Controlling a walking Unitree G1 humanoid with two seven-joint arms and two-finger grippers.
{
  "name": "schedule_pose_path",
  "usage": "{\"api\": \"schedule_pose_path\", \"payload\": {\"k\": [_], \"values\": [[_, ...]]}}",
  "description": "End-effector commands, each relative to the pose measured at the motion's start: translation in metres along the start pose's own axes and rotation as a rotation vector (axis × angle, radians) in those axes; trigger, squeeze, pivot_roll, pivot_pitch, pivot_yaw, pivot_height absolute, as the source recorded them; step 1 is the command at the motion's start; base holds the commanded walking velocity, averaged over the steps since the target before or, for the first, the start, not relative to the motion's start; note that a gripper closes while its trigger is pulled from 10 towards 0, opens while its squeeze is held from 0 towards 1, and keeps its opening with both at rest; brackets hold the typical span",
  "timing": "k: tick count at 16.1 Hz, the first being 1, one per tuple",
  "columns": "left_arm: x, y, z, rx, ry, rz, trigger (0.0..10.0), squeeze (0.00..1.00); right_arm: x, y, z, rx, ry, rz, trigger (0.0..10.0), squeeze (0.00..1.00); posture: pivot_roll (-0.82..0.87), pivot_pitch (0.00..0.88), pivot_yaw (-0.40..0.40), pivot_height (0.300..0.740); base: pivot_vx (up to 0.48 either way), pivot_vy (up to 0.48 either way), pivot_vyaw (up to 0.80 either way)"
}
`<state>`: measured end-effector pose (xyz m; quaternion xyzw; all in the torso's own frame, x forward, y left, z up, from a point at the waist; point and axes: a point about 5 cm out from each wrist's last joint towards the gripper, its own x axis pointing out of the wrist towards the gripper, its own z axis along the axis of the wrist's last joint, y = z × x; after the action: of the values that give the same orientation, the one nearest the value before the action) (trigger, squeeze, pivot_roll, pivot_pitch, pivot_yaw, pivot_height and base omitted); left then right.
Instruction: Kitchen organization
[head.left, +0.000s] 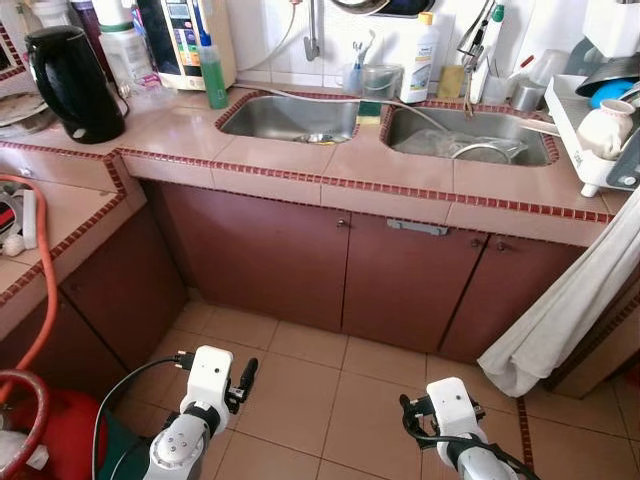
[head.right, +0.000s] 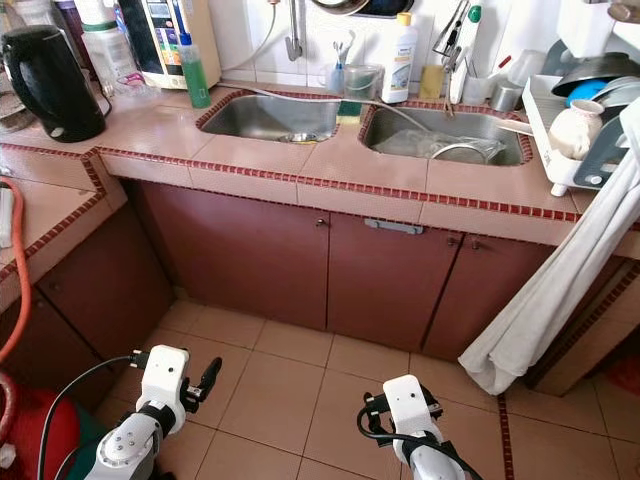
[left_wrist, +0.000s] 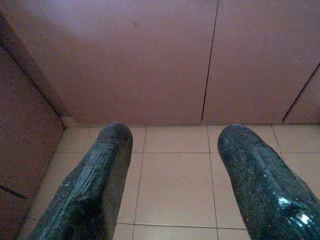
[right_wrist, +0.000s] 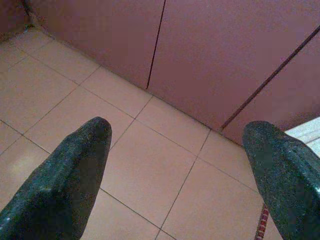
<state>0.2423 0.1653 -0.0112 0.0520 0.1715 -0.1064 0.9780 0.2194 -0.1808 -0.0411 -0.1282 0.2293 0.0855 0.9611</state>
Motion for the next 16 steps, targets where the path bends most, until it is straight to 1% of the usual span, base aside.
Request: {"api": "schedule_pose_path", "payload": {"k": [1, 5, 6, 7, 8, 9, 11, 13, 16], "values": [[-0.001, 0.003, 0.001, 0.011, -0.004, 0.009, 10.0, 0.00, 0.000, 0.001, -0.001, -0.003, 0.010, 0.007, 10.0, 0.00, -0.13, 0.000, 0.047, 0.740, 0.000, 0.000, 0.00], [-0.001, 0.003, 0.001, 0.011, -0.004, 0.009, 10.0, 0.00, 0.000, 0.001, -0.001, -0.003, 0.010, 0.007, 10.0, 0.00, -0.13, 0.000, 0.047, 0.740, 0.000, 0.000, 0.00], [-0.001, 0.003, -0.010, 0.030, 0.031, 0.013, 10.0, 0.00, -0.001, 0.002, -0.008, -0.016, 0.044, 0.016, 10.0, 0.00, -0.13, 0.000, 0.043, 0.740, 0.000, 0.000, 0.00], [-0.030, -0.019, -0.079, 0.094, 0.415, -0.054, 10.0, 0.00, -0.012, 0.016, -0.045, -0.076, 0.335, 0.084, 10.0, 0.00, -0.09, 0.000, 0.015, 0.740, 0.000, 0.000, 0.00], [-0.042, -0.025, -0.095, 0.118, 0.517, -0.075, 10.0, 0.00, -0.017, 0.020, -0.055, -0.092, 0.414, 0.101, 10.0, 0.00, -0.10, 0.000, 0.018, 0.740, 0.000, 0.000, 0.00], [-0.046, -0.027, -0.101, 0.130, 0.566, -0.084, 10.0, 0.00, -0.019, 0.022, -0.059, -0.096, 0.447, 0.105, 10.0, 0.00, -0.10, 0.000, 0.020, 0.740, 0.000, 0.000, 0.00], [-0.044, -0.025, -0.099, 0.130, 0.554, -0.080, 10.0, 0.00, -0.018, 0.022, -0.057, -0.085, 0.436, 0.098, 10.0, 0.00, -0.10, 0.000, 0.021, 0.740, 0.000, 0.000, 0.00], [-0.040, -0.018, -0.094, 0.114, 0.540, -0.058, 10.0, 0.00, -0.015, 0.020, -0.054, -0.077, 0.428, 0.091, 10.0, 0.00, -0.10, 0.000, 0.019, 0.740, 0.000, 0.000, 0.00], [-0.042, -0.015, -0.097, 0.098, 0.566, -0.043, 10.0, 0.00, -0.016, 0.020, -0.055, -0.083, 0.441, 0.095, 10.0, 0.00, -0.09, 0.000, 0.014, 0.740, 0.000, 0.000, 0.00]]}}
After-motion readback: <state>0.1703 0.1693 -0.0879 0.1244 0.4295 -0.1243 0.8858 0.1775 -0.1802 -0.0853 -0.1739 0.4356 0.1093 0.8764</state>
